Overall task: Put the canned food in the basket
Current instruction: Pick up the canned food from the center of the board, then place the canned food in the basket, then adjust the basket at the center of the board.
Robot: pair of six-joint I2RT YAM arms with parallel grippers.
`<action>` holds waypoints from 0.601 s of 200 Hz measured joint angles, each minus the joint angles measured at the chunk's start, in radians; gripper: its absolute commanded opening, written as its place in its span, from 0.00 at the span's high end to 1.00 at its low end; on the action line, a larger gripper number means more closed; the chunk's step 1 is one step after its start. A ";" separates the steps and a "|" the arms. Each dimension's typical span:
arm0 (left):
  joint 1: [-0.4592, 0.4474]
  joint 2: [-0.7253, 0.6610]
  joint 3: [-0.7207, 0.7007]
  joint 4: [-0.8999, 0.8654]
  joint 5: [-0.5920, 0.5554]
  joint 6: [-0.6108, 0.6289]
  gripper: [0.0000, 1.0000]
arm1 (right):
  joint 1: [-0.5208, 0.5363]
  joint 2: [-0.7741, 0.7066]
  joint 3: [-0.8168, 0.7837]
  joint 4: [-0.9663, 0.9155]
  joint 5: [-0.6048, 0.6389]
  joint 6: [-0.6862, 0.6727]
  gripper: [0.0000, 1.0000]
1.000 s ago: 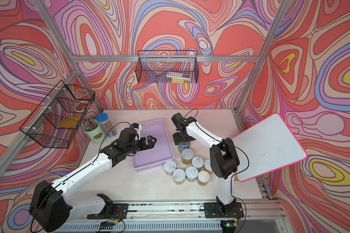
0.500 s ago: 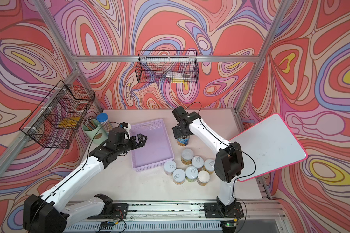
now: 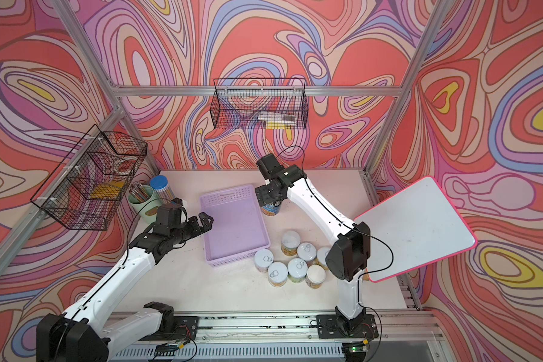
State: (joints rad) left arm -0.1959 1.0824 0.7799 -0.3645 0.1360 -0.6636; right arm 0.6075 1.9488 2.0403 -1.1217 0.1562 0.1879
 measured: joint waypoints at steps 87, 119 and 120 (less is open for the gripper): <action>0.058 0.210 0.003 0.030 0.016 0.007 0.01 | 0.035 0.289 0.327 -0.018 -0.092 -0.072 0.60; 0.060 0.308 0.045 0.079 0.055 0.026 0.01 | 0.035 0.356 0.411 0.005 -0.123 -0.095 0.61; 0.060 0.310 0.046 0.080 0.056 0.027 0.01 | 0.035 0.357 0.412 0.006 -0.124 -0.095 0.61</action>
State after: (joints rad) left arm -0.1364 1.3922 0.8261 -0.2848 0.1921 -0.6365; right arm 0.6426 2.3062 2.4527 -1.1152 0.0326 0.0925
